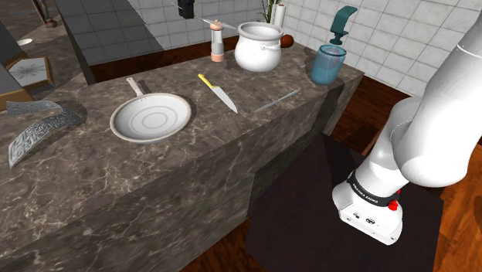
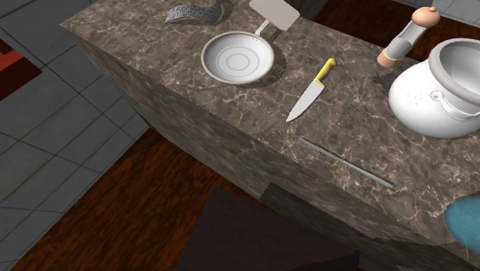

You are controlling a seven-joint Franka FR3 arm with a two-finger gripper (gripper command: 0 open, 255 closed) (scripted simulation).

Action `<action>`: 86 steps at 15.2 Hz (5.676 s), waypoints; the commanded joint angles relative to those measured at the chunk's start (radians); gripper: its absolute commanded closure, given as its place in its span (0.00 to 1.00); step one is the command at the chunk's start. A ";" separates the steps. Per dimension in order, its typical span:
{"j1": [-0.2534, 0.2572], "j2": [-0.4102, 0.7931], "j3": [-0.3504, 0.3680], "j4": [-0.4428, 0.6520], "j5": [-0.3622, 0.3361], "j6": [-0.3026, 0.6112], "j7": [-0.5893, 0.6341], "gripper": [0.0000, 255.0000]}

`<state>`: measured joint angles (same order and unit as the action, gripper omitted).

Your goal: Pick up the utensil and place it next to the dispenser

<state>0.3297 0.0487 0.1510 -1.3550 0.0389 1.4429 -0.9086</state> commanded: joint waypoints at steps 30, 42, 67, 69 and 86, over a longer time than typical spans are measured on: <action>-0.321 -0.039 -0.335 0.030 0.025 -0.105 -0.646 1.00; -0.506 0.187 -0.463 0.312 0.098 -0.187 -0.925 1.00; -0.459 0.021 -0.448 -0.260 0.041 0.226 -0.920 1.00; -0.459 0.018 -0.447 -0.290 0.040 0.254 -0.921 1.00; -0.456 0.029 -0.445 -0.505 0.048 0.479 -0.936 1.00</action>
<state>-0.1268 0.0741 -0.2940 -1.8494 0.0853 1.9071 -1.8435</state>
